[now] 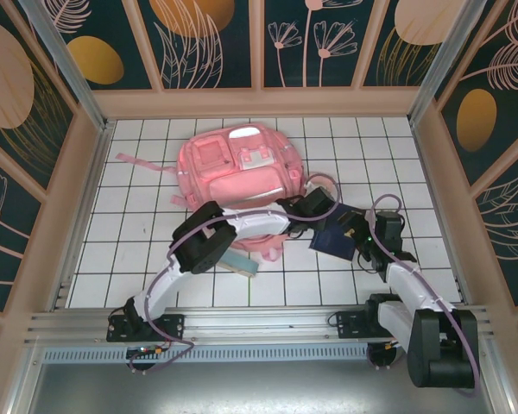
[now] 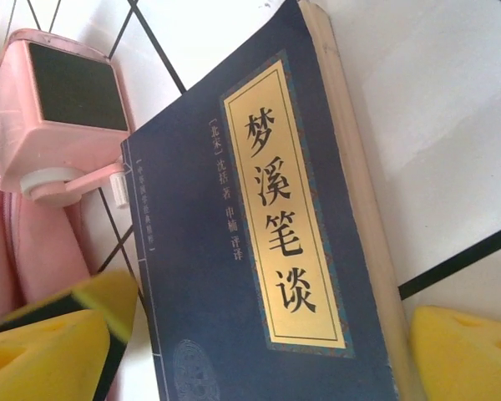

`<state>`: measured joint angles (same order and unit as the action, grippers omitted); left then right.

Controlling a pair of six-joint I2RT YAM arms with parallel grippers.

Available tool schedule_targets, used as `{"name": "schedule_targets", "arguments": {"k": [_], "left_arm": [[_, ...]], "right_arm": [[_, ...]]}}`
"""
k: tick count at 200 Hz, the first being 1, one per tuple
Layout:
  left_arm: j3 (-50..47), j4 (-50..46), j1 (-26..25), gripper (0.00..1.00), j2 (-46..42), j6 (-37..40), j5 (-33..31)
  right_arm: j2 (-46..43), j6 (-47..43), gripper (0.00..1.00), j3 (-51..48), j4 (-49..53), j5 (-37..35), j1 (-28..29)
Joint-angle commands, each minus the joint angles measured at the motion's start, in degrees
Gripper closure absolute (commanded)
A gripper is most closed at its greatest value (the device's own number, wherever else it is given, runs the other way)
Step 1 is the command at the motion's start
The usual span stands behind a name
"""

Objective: Pack books, pencil case, and school supplies into a backpack

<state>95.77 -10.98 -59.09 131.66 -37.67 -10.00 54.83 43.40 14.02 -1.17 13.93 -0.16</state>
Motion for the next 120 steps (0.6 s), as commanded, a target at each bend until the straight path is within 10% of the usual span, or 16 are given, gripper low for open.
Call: {"name": "schedule_targets", "arguments": {"k": [1,120], "left_arm": [[-7.1,2.3,-0.4,0.81,-6.9,-0.7,2.6],[-11.1,4.7,0.3,0.48,-7.5,-6.3,8.1]], "right_arm": [[0.3,-1.8,0.12,-2.0,0.7,1.4,-0.7],[5.7,-3.6,0.82,-1.6,0.5,1.7,-0.5]]}}
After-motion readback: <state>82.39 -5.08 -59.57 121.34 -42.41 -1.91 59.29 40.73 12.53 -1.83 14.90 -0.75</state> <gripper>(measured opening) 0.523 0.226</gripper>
